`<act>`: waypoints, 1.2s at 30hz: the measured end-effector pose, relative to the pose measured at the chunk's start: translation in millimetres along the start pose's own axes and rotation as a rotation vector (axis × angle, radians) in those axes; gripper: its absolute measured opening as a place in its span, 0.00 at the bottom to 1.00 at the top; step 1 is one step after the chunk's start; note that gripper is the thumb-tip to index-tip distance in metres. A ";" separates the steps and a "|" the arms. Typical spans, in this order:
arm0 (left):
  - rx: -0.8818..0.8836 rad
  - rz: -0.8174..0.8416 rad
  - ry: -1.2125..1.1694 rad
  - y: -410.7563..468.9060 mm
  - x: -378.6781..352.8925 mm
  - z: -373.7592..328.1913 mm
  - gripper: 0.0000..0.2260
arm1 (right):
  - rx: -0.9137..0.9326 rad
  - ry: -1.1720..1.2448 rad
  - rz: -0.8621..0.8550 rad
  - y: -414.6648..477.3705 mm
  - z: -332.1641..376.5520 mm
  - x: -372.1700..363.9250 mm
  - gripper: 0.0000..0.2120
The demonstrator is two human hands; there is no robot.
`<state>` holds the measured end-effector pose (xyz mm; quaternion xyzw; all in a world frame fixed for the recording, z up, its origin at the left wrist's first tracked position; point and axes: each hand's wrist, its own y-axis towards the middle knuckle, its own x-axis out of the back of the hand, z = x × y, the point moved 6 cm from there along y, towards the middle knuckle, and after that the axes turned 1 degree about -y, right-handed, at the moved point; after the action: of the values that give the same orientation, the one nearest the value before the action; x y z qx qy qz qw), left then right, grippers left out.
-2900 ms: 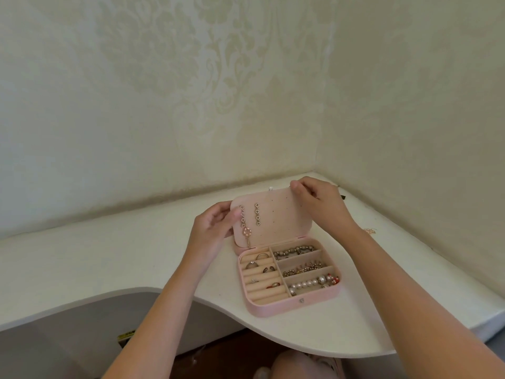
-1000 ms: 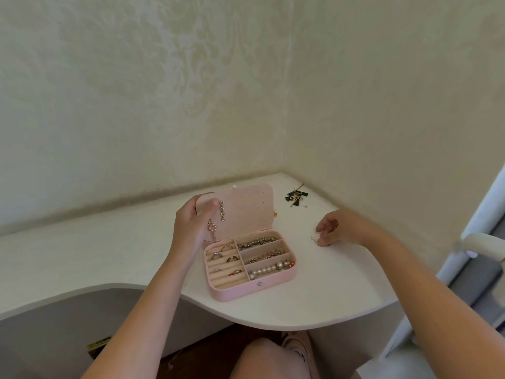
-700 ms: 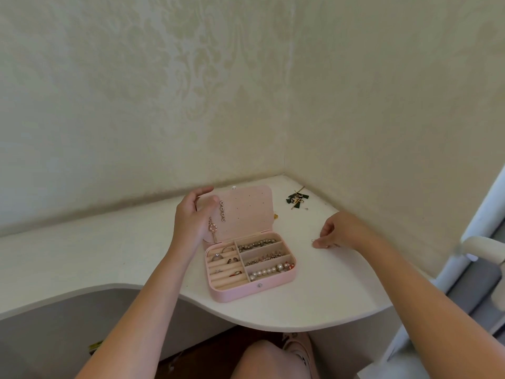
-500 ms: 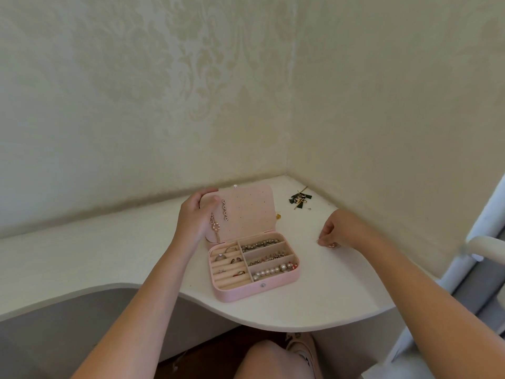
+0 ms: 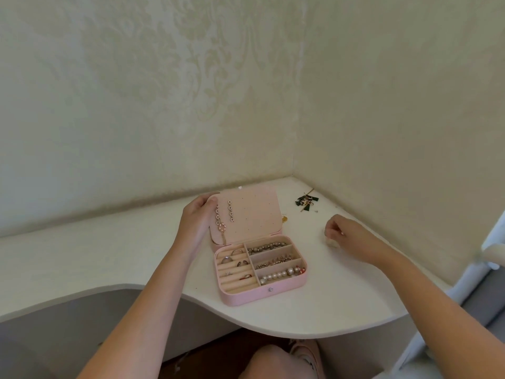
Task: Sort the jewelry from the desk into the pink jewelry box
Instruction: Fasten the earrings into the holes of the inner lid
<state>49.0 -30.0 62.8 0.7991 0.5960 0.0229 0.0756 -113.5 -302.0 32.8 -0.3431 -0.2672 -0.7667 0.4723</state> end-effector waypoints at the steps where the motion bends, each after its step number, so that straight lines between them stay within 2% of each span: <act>1: 0.003 0.011 -0.011 0.2 0.1 0.7 0.09 | 0.008 0.181 -0.051 0.3 4.1 3.3 0.08; 3: 0.020 0.033 -0.019 1.4 1.0 3.8 0.09 | 0.041 0.536 -0.116 1.6 16.9 9.1 0.08; 5: 0.041 0.061 -0.019 3.4 1.8 7.2 0.08 | 0.080 0.770 -0.138 3.7 33.2 14.9 0.08; 7: 0.039 0.092 -0.004 3.9 1.1 8.9 0.09 | 0.132 0.899 -0.113 5.1 52.9 18.7 0.06; 9: -0.007 0.088 0.075 3.6 0.0 8.5 0.14 | 0.175 0.945 -0.074 7.7 71.9 19.6 0.04; 12: -0.090 0.044 0.206 -0.1 -5.4 7.1 0.24 | 0.177 0.897 -0.055 14.4 94.2 14.7 0.05; 16: -0.120 0.038 0.206 -3.4 -13.4 12.2 0.32 | 0.154 0.880 -0.043 25.8 111.9 1.8 0.07; 19: -0.115 0.080 0.232 1.8 -6.7 13.3 0.28 | 0.136 0.924 0.006 32.6 121.5 -8.5 0.07; 24: -0.035 0.231 0.090 5.6 6.7 11.2 0.13 | 0.123 0.862 0.016 41.8 136.2 -22.9 0.06; 31: -0.009 0.361 0.077 10.9 12.4 10.5 0.12 | 0.126 0.684 -0.064 51.7 136.5 -41.3 0.08; 36: 0.012 0.392 0.072 12.9 12.3 10.9 0.13 | 0.110 0.570 -0.110 52.3 129.8 -49.6 0.08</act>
<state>66.2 -22.8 53.3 0.8988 0.4316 0.0621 0.0439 -14.7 -201.4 79.4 -0.0729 -0.1834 -0.8409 0.5039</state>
